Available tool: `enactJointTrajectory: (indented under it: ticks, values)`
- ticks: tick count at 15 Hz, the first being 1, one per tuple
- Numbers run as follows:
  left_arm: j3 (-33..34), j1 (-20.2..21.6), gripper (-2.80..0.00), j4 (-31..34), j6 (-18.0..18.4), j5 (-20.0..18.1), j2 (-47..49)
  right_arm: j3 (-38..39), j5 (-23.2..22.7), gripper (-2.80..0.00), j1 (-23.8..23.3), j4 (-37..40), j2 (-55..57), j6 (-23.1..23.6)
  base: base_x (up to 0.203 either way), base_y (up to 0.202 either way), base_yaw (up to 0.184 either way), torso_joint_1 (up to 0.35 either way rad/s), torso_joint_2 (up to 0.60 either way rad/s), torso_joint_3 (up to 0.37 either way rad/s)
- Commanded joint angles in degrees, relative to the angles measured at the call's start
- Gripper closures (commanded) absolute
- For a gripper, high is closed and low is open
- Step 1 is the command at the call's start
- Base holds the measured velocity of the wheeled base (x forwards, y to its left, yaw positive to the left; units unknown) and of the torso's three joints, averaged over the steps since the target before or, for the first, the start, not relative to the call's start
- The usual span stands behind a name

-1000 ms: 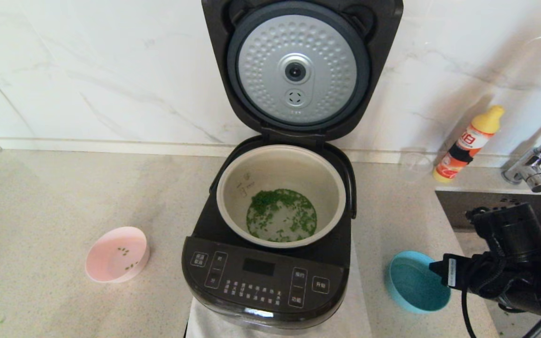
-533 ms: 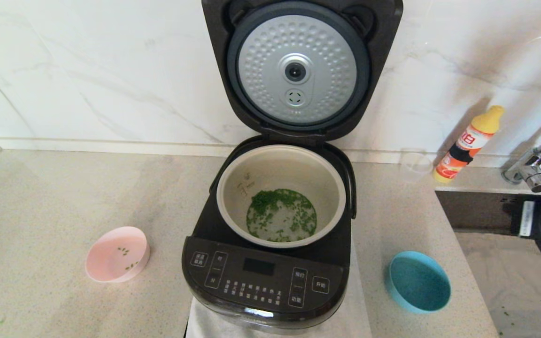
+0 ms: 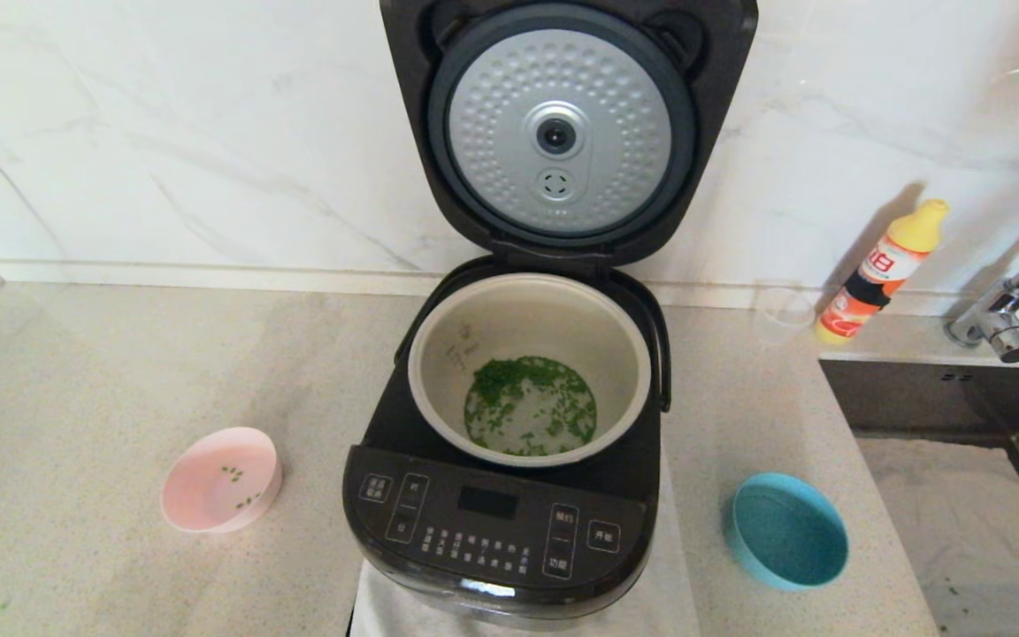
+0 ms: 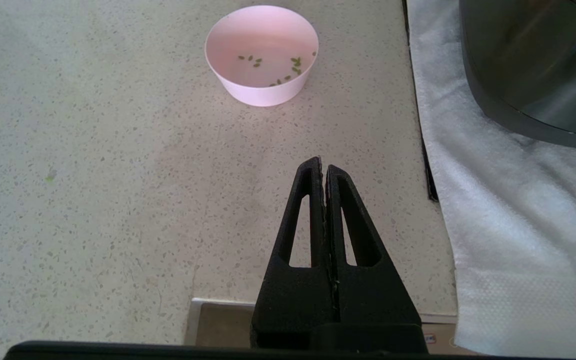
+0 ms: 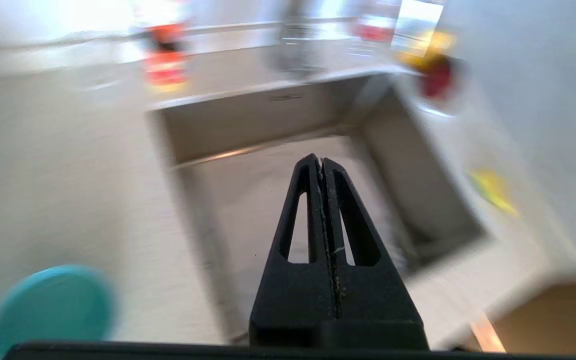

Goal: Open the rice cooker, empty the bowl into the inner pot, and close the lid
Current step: Close the rice cooker

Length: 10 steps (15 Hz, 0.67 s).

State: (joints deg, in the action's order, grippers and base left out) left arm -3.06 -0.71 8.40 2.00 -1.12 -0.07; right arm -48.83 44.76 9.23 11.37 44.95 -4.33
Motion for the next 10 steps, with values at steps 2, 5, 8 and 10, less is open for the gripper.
enactJointTrajectory:
  ticks: [2, 5, 8, 10]
  values:
    - [0.0, 0.0, 0.00, 0.0, 0.0, 0.0, 0.1, 8.7, -0.8, 0.00, -10.4, 0.2, -19.4, 0.3, 0.000, 0.000, 0.000, 0.000, 0.00, 0.000]
    - [0.1, 0.0, 0.00, -0.2, 0.1, 0.0, 0.0, 19.5, -1.5, 0.00, -15.4, -2.2, -29.1, -2.5, 0.000, 0.000, 0.000, 0.000, 0.00, 0.000]
    - [0.4, 0.0, 0.00, -1.2, 0.0, 0.0, 0.0, 24.9, 0.5, 0.00, -16.3, -5.2, -29.0, -5.3, 0.000, 0.000, 0.000, 0.000, 0.00, 0.000]
    - [0.4, 0.0, 0.00, -1.3, 0.0, 0.0, 0.0, 24.0, -3.5, 0.00, -16.1, -4.6, -29.0, -3.2, 0.000, 0.000, 0.000, 0.000, 0.00, 0.000]
